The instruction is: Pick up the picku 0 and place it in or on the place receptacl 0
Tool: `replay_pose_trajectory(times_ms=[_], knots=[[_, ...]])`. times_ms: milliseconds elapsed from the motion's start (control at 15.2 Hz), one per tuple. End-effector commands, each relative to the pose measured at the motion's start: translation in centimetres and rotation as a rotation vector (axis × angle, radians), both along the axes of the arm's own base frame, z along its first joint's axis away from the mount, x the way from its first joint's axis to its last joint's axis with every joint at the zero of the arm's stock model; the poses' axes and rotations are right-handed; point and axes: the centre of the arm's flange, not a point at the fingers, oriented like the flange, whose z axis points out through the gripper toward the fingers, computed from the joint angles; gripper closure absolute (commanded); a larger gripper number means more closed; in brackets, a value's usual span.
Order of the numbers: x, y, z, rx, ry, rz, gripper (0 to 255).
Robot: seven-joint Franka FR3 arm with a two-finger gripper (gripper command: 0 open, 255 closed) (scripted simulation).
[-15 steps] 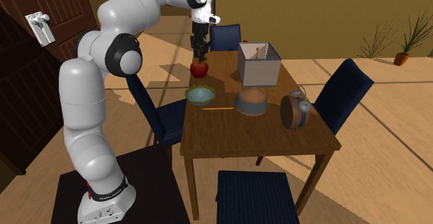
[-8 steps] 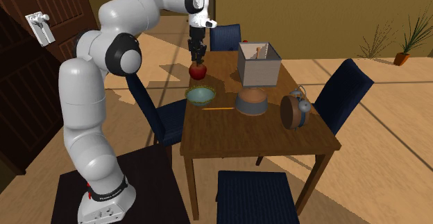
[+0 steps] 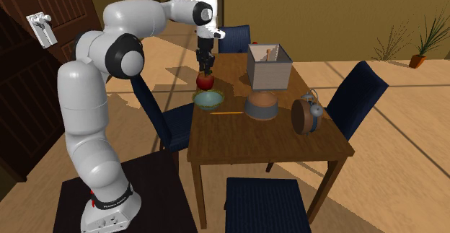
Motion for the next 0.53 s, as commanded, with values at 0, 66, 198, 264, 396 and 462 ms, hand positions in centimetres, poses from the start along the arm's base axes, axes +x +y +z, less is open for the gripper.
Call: replay_pose_trajectory(times_ms=[0, 66, 198, 264, 396, 462], knots=[[0.0, 0.0, -1.0, 0.000, -0.001, 0.000, 255], [0.0, 0.0, -1.5, 0.000, -0.001, 0.000, 255], [0.0, 0.0, -2.5, 0.000, -0.001, 0.000, 255], [0.0, 0.0, -3.1, 0.000, -0.001, 0.000, 255], [0.0, 0.0, -4.1, 0.000, -0.001, 0.000, 255], [0.0, 0.0, -4.7, 0.000, -0.001, 0.000, 255]])
